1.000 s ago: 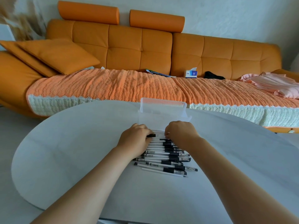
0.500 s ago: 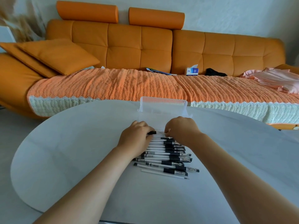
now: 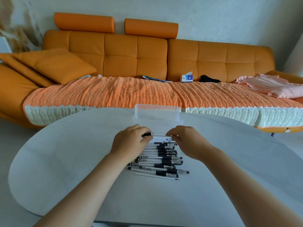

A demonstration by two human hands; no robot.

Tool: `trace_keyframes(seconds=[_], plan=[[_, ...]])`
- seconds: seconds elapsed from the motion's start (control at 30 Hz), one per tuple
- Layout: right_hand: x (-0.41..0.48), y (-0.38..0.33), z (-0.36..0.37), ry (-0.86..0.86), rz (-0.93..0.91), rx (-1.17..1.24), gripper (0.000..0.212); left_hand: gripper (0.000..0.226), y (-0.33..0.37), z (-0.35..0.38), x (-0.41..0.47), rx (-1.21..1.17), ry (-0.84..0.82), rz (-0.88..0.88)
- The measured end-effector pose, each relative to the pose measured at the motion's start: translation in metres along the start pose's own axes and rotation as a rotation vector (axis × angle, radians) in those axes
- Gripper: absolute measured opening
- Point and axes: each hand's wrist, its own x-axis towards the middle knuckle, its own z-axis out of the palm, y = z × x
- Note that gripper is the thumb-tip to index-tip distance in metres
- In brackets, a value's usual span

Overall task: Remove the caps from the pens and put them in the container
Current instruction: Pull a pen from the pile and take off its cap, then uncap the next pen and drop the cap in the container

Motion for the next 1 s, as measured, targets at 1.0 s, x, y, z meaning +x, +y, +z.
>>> trace_keyframes(seconds=[1.0], plan=[[-0.021,0.024,-0.002,0.096,0.048,0.123,0.026,0.025,0.015,-0.008,-0.006,-0.121,-0.166,-0.094]])
